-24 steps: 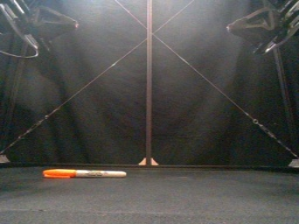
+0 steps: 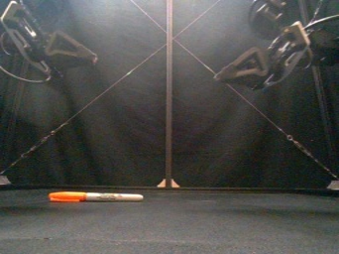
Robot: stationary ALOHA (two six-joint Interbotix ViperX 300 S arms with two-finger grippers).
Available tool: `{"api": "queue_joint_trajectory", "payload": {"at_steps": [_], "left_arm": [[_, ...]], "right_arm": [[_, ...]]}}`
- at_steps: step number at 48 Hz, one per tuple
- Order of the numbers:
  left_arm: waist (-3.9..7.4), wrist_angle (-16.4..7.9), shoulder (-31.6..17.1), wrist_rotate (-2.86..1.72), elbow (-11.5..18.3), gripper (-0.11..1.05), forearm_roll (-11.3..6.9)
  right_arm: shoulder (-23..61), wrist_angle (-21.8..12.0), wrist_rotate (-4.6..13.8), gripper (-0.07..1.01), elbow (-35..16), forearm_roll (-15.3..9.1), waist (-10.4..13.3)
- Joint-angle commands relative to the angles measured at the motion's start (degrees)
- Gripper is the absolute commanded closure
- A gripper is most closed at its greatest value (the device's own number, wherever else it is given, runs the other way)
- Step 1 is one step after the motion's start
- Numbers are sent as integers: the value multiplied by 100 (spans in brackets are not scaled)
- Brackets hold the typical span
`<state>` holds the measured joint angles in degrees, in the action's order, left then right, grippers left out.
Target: Uncap the pen
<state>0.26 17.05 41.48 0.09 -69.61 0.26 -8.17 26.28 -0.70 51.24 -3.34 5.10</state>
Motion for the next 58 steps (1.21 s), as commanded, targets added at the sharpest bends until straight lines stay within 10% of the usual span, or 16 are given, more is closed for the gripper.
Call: {"api": "queue_joint_trajectory", "payload": {"at_steps": [1, 7, 31, 47, 58], "left_arm": [[-18, 26, -35, -18, -88, 26, 0], [-18, 18, -35, -26, -272, 11, -35], [-9, 9, -44, -35, -404, 9, -246], [-9, -35, -79, -26, -352, 9, -404], [97, -220, -791, 26, 202, 8, -466]], "right_arm": [[747, 44, 18, 27, -633, -97, 88], [1485, -26, 35, 7, -1257, -97, 105], [3015, -1521, 79, 8, -2874, -316, 79], [3103, -1969, 132, 52, -2900, -299, 70], [1811, -2057, 123, 53, -2153, -229, 114]]}}
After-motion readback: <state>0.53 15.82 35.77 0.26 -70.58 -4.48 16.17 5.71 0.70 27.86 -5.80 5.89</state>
